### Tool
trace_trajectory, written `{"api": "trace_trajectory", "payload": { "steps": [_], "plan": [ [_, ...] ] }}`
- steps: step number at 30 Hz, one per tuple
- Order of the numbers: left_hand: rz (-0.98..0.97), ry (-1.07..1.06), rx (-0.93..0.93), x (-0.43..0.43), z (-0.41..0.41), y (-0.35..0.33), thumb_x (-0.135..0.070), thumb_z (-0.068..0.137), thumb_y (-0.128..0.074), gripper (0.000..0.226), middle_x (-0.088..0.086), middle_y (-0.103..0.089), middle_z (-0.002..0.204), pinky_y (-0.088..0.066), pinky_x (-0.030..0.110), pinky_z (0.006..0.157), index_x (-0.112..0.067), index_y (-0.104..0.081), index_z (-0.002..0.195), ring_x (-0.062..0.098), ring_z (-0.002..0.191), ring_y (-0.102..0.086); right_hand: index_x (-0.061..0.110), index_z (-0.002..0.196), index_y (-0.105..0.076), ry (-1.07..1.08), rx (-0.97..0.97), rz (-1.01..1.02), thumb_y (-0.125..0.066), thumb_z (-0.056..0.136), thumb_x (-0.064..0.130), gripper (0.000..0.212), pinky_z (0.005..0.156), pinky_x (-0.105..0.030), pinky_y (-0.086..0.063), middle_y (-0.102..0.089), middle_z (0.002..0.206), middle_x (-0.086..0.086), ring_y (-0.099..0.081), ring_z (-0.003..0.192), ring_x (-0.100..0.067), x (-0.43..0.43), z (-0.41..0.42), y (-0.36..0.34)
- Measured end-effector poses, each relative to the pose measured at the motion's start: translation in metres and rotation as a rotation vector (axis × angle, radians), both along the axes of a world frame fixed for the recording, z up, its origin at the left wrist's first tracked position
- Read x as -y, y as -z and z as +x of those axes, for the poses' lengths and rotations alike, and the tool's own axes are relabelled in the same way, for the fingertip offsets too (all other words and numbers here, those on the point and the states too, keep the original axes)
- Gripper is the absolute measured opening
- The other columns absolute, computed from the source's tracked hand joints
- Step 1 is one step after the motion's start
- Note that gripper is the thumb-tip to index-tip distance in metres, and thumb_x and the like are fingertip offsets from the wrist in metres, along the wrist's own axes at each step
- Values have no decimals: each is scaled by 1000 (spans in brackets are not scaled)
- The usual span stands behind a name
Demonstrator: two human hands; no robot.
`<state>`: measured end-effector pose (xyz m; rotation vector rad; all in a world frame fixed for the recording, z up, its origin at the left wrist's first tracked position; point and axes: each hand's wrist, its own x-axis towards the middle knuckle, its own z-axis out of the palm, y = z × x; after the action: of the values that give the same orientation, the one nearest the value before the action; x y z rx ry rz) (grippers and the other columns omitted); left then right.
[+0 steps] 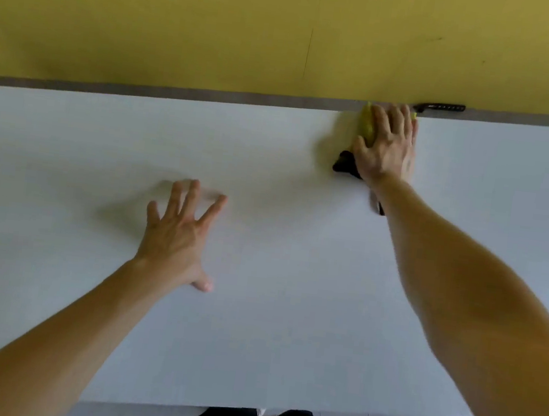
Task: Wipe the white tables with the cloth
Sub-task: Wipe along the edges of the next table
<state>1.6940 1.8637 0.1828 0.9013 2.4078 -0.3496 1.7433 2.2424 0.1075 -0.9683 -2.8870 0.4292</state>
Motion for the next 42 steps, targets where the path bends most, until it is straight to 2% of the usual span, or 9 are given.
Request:
{"api": "trace_trajectory", "payload": {
  "steps": [3,7,10,18,20,26,29,35,42],
  "plan": [
    [-20,-144,32,-11,-25,-3,-74,52,-97,171,13,31,175,-15,71,129,-38,26,166,41,165,21,19,166,-41,-120,-52,13,-49,88,52,85,135,-56,-11,-33,174,-17,-17,167,-37,76,4,-2],
    [4,-192,45,-8,-36,4,-60,57,-101,165,13,30,175,-20,75,126,-37,19,169,43,164,19,25,169,-35,-1155,92,-57,-70,85,52,95,136,-54,-5,-23,179,-13,-9,168,-35,207,71,-8],
    [44,-191,43,0,-35,13,-63,54,-101,168,8,33,175,-16,74,127,-42,20,168,39,165,22,17,162,-51,-1559,30,-190,-81,83,36,86,135,-56,-16,-32,175,-16,-19,167,-37,186,57,2],
    [42,-190,52,2,-37,16,-78,44,-96,174,5,35,175,-10,73,129,-45,24,166,38,165,24,22,159,-51,-167,20,-17,-46,89,52,76,136,-55,-10,-54,157,-16,-32,159,-40,13,-59,-3],
    [47,-194,54,3,-38,16,-79,46,-96,173,5,36,175,-11,73,130,-44,25,166,37,164,26,18,159,-53,-259,-65,4,-56,85,46,80,134,-59,-14,-52,159,-19,-32,159,-43,73,-41,-4],
    [60,-187,47,5,-38,17,-77,43,-98,176,8,33,176,-14,76,127,-46,26,165,39,164,25,17,169,-35,-1327,144,-54,-74,82,51,101,137,-51,-4,-27,178,-13,-14,168,-32,194,38,-11],
    [41,-186,54,2,-39,15,-79,49,-95,171,6,35,175,-11,74,129,-43,25,165,38,164,27,17,166,-43,-1207,41,32,-72,87,39,87,137,-48,-6,-33,175,-15,-20,166,-34,94,13,-3],
    [-1,-184,37,-7,-33,8,-74,51,-98,170,9,27,177,-21,68,129,-38,19,168,38,166,16,18,171,-32,-129,-20,28,-54,93,44,85,137,-53,-6,-21,179,-15,-12,168,-35,17,7,-5],
    [9,-76,59,-47,23,-5,-59,65,-98,155,8,19,180,-26,53,131,-29,10,172,28,168,9,25,172,-30,-1186,106,-20,-59,89,53,92,137,-50,-5,-22,180,-8,-10,169,-29,116,100,-5]
  ]
}}
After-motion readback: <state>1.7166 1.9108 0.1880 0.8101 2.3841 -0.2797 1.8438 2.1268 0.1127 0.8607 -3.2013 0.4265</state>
